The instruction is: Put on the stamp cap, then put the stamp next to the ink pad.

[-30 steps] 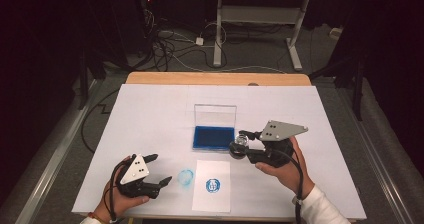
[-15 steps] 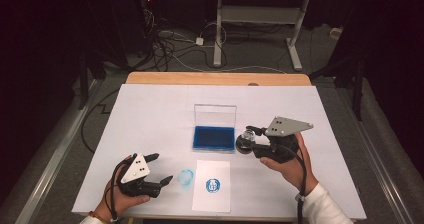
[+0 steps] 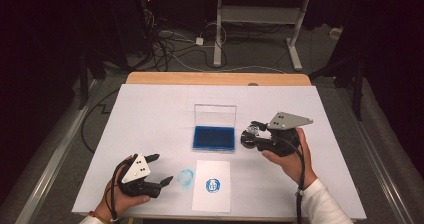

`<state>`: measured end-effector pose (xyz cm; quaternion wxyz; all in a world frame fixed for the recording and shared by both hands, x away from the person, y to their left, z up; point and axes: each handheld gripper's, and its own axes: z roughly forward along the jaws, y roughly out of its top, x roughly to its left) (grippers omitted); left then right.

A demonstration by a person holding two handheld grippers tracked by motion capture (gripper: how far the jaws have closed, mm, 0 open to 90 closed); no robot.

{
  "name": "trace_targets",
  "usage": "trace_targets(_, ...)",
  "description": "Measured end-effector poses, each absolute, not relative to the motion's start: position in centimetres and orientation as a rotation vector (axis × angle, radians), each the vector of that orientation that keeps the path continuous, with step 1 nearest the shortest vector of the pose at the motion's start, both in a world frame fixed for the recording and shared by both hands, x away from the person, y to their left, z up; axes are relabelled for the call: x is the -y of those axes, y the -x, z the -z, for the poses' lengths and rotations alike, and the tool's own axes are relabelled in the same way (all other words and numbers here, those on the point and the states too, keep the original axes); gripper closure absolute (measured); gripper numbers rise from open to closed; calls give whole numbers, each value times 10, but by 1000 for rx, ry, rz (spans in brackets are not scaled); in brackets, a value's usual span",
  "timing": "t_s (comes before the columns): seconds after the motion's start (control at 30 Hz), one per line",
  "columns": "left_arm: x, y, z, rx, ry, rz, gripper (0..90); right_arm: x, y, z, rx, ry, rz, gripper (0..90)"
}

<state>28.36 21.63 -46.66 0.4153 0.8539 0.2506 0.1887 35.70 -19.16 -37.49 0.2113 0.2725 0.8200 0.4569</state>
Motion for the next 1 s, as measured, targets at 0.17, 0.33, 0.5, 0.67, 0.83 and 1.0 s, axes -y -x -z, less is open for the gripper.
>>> trace_targets(0.17,-216,-284,469,-624,-2161,-466,168,190,-364,379,-2277,-779,-1256,568)
trace_targets(0.33,-216,-284,469,-625,-2160,-466,169,186,-370,384,-2281,-791,-1241,568)
trace_targets(0.5,-216,-284,468,-626,-2159,-463,170,184,-374,386,-2282,-795,-1236,568)
trace_targets(0.67,-215,-284,468,-627,-2162,-468,169,182,-377,389,-2292,-804,-1214,568)
trace_targets(0.83,-215,-284,468,-626,-2163,-472,169,182,-382,392,-2290,-816,-1196,568)
trace_targets(1.0,-215,-284,469,-632,-2167,-472,169,184,-389,396,-2294,-850,-1172,568)
